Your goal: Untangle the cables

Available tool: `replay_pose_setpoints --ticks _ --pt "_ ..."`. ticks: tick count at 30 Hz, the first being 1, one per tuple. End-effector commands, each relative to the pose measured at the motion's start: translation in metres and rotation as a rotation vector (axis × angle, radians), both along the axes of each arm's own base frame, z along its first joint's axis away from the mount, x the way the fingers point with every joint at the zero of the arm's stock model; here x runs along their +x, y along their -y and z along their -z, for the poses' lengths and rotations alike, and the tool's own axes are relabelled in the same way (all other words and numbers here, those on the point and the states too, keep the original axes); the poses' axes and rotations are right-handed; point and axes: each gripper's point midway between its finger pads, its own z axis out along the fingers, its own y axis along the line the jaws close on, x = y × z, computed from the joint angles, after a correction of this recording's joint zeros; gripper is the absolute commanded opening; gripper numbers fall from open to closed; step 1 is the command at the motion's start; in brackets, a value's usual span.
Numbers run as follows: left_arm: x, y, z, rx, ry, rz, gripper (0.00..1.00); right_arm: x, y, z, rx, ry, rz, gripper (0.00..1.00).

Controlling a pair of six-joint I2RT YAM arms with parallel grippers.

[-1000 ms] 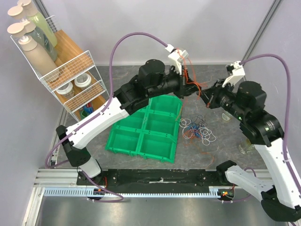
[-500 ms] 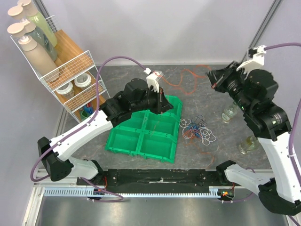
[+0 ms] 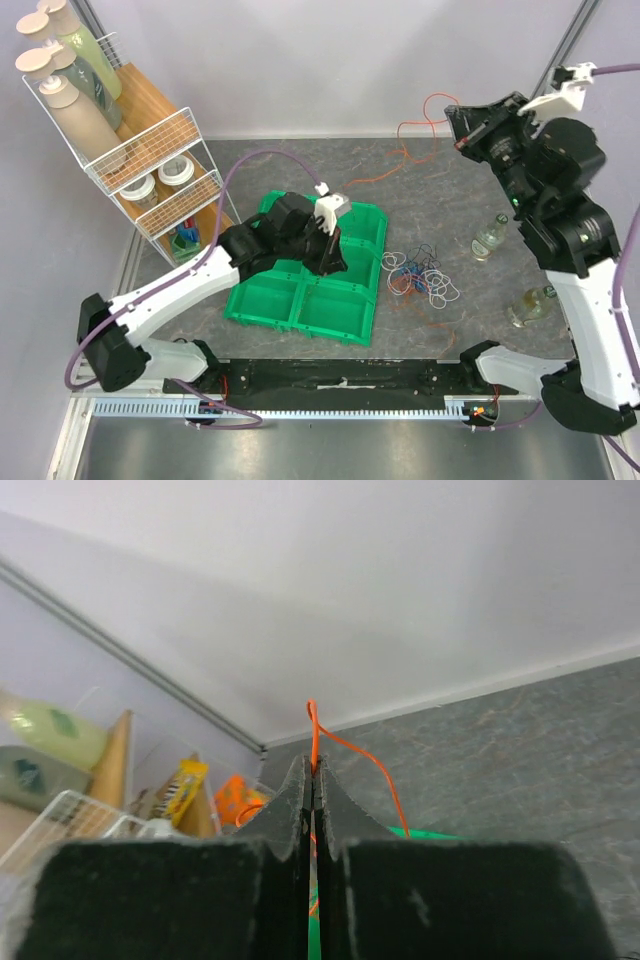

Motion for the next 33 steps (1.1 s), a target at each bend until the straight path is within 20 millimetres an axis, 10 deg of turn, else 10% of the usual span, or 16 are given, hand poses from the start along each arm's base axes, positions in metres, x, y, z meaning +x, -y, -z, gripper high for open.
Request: replay_pose_setpoints --ticks 1,5,13,20,33 --pt "-0.032 -0.001 -0.053 -0.185 0.178 0.19 0.02 0.03 0.013 0.028 -0.147 -0.063 0.12 0.0" --pt "-0.047 -0.01 -0.072 -0.277 0.261 0.231 0.02 0.038 0.004 0.085 -0.322 -0.19 0.059 0.0" --pt "0.011 -0.002 -0.145 -0.4 0.204 -0.105 0.02 -0.013 -0.071 0.147 -0.31 -0.253 -0.465 0.0" --pt "0.022 0.037 -0.16 -0.511 0.014 -0.079 0.05 -0.047 -0.099 0.16 -0.14 -0.259 -0.66 0.0" --pt "0.021 0.051 -0.161 -0.582 -0.07 -0.067 0.3 -0.055 -0.102 0.175 -0.132 -0.275 -0.686 0.0"
